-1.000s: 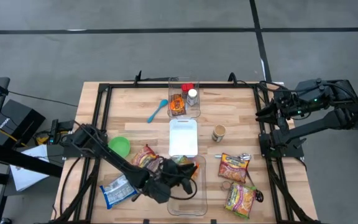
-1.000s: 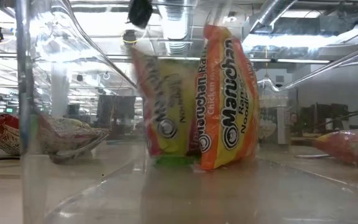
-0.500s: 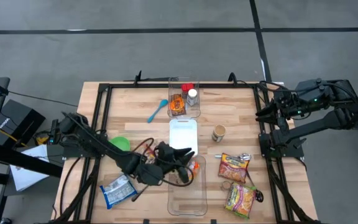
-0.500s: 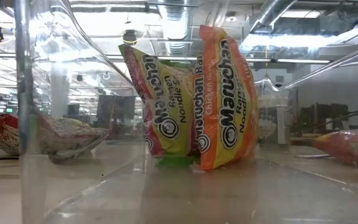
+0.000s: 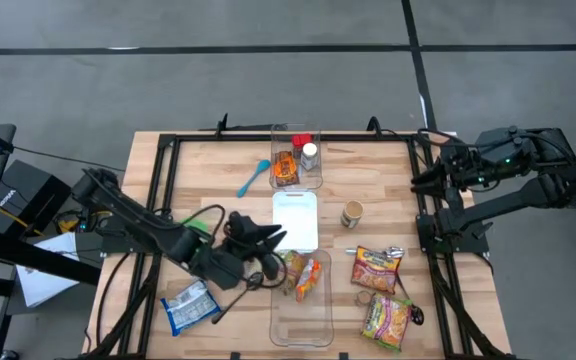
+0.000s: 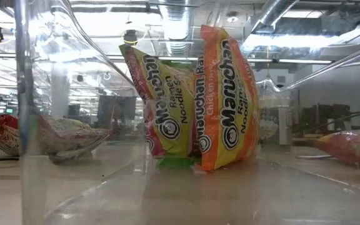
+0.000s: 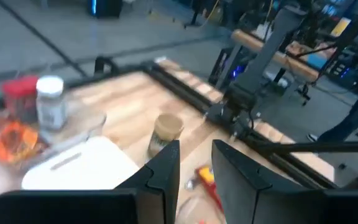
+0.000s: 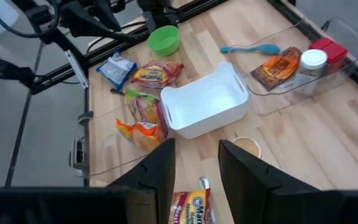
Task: Pick & Place Food Item
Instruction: Put the left red noodle pack into the bottom transparent bin
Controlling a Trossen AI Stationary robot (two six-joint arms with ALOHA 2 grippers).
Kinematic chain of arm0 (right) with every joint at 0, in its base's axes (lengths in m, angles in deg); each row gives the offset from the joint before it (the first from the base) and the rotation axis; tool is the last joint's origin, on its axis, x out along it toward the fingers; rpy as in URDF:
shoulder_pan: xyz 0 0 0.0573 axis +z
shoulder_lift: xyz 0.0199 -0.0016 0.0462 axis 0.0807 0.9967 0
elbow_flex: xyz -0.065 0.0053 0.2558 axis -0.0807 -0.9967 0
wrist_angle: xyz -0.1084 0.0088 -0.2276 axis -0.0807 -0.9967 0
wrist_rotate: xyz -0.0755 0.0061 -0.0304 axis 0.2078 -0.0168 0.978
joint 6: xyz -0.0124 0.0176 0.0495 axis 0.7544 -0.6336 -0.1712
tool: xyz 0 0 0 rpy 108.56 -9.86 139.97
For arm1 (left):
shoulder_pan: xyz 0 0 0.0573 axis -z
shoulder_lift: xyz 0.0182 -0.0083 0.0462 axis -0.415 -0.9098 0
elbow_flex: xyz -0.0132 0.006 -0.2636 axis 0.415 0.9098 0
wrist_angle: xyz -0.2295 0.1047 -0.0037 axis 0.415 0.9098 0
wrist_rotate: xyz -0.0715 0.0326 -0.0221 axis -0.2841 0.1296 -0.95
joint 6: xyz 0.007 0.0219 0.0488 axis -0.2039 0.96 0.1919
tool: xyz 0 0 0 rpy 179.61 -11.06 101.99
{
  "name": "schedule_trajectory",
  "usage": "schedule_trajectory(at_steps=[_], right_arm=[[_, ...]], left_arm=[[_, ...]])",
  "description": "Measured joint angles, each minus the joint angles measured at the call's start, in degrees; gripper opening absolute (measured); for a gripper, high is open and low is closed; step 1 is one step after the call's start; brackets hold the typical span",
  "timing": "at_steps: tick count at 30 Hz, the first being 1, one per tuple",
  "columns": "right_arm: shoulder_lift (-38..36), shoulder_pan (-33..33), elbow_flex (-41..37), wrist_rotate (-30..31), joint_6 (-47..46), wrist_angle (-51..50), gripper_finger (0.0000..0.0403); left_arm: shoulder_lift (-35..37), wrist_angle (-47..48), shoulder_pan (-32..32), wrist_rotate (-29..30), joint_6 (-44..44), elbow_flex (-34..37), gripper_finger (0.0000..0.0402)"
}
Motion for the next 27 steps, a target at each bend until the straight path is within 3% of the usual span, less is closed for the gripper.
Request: schedule_trajectory(at_steps=[6,10,16,27], right_arm=[[0.0,0.0,0.0,3.6,-0.2,0.3,0.0116],[0.1,0.0,0.0,5.4,-0.5,1.7,0.0116],[0.8,-0.1,0.0,9.3,-3.3,4.6,0.0116],[4.0,-0.1,0.0,14.1,-9.7,6.3,0.0116]], left_arm=[[3.2,19.2,-1.2,-9.3,-14.0,0.0,0.0086],[3.9,26.1,-3.9,-18.3,-14.4,0.0,0.0085],[3.9,33.0,-10.9,-30.3,-1.8,0.0,0.0085],[3.9,39.7,-29.8,-59.3,34.3,0.0,0.0085]])
